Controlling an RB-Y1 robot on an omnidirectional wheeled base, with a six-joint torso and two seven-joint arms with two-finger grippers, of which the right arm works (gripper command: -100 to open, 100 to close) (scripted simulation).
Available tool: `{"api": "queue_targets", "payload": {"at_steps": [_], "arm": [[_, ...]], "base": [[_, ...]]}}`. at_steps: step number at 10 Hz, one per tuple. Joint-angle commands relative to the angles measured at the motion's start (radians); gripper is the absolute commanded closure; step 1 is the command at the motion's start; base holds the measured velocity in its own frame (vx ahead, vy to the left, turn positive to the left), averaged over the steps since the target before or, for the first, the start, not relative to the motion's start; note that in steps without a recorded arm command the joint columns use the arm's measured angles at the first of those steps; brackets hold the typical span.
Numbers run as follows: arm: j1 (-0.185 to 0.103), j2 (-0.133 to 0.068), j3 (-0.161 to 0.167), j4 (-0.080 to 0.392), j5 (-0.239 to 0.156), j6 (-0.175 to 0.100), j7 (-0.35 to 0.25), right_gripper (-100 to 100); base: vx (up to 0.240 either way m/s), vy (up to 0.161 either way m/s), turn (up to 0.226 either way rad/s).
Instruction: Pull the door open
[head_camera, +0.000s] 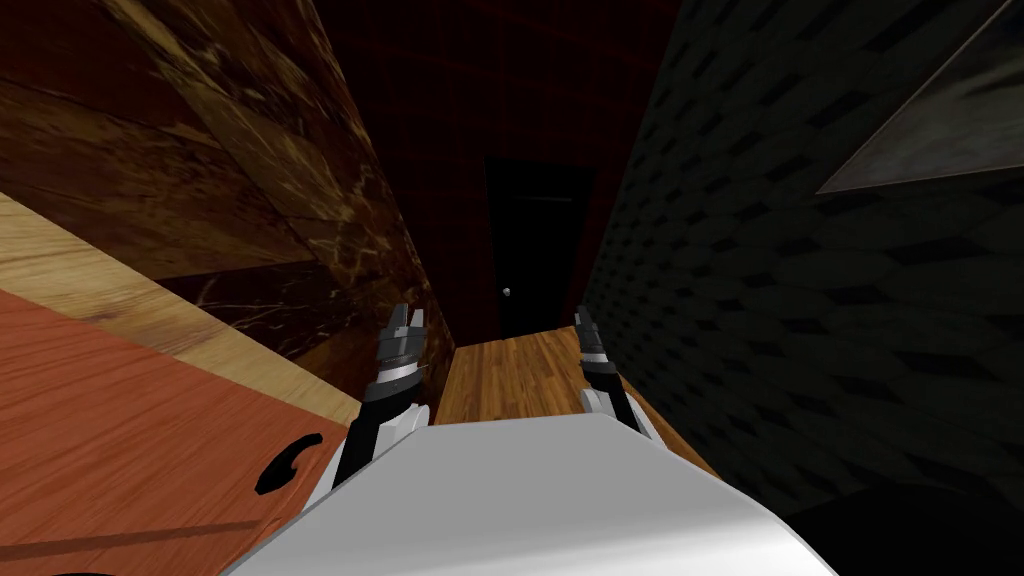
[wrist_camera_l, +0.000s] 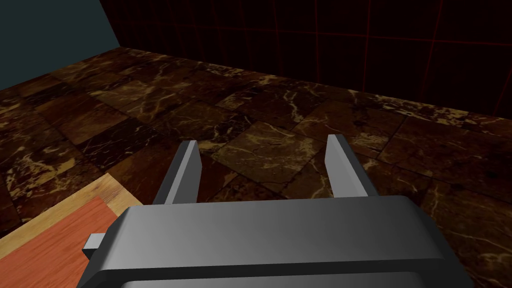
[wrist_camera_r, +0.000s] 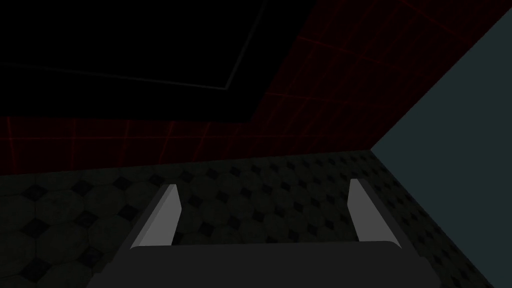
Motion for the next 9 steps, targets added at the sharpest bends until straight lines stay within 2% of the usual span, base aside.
{"api": "queue_targets", "payload": {"at_steps": [1, 2, 4, 5, 9], "arm": [[-0.009, -0.004, -0.007, 0.028, 0.010, -0.007, 0.025, -100], [-0.013, -0.010, -0.014, 0.060, 0.022, -0.019, 0.052, -100], [-0.016, -0.015, -0.022, 0.092, 0.034, -0.031, 0.079, -100], [-0.020, -0.020, -0.030, 0.126, 0.047, -0.044, 0.107, -100], [-0.029, -0.029, -0.046, 0.197, 0.074, -0.070, 0.166, -100]], "base": [[0.124, 0.045, 0.018], [0.149, 0.071, 0.041], [0.130, 0.048, 0.027], [0.112, 0.073, 0.038], [0.120, 0.060, 0.027]]}}
